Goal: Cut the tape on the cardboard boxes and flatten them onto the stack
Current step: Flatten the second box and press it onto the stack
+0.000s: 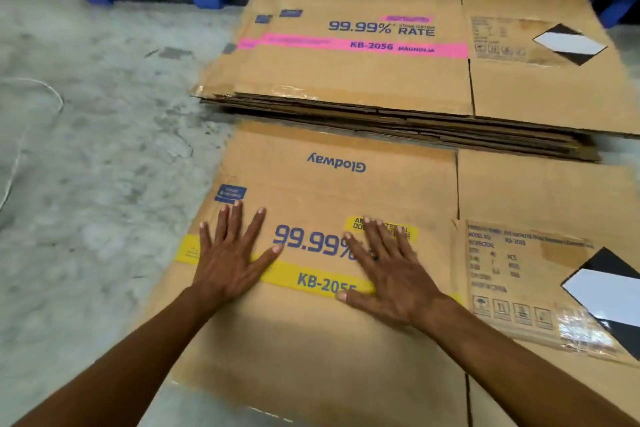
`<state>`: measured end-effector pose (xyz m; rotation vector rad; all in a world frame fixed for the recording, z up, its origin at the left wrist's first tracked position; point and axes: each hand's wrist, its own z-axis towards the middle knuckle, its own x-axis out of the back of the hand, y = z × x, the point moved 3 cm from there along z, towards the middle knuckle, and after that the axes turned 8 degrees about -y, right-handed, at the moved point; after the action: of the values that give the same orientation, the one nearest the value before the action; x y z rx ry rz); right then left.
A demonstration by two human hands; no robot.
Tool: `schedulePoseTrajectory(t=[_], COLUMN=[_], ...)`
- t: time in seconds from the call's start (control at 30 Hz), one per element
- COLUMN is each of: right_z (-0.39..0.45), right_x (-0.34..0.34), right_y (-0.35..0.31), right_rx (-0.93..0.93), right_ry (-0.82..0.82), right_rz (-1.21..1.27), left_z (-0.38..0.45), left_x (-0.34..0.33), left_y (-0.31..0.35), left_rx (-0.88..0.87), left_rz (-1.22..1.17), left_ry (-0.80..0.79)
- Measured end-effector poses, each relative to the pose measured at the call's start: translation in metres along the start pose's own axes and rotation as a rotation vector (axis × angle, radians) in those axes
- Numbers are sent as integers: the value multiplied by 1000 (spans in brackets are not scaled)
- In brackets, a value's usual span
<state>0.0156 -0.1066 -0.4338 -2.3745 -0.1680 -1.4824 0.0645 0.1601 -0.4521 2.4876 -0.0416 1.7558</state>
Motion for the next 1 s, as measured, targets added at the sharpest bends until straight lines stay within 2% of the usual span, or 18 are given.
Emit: schedulePoseTrajectory(t=[0.1,0.23,0.43,0.53,0.6,0.67,0.8,0.9,1.0], right_z=[13,16,19,5,-14,-48,-128,-165,-171], right_x=[-15,-23,-15,3,12,16,8,-8,-28], right_y=[-8,-5,-7,7,25,52,132,173,187], right_rx=[-2,11,-8,22,-2,-73,-260,-345,-337], right_ry=[94,98,-101,-147,-149,-149,-176,-131,-26], right_rz=[15,6,27,81,98,77,78,75,58], left_z=[2,5,4,0,-2,-8,-26,-36,-36], left_x=[-1,-9,-7,2,5,3,-11,-25,-41], left_y=[-17,-17,-19,-3,25,73,200,270,296], left_rx=[19,-4,-9,-6,-78,-227,-528,-598,-581], left_rz=[9,11,28,38,68,94,98,94,123], left_ry=[61,69,47,40,19,0,-35,-104,-42])
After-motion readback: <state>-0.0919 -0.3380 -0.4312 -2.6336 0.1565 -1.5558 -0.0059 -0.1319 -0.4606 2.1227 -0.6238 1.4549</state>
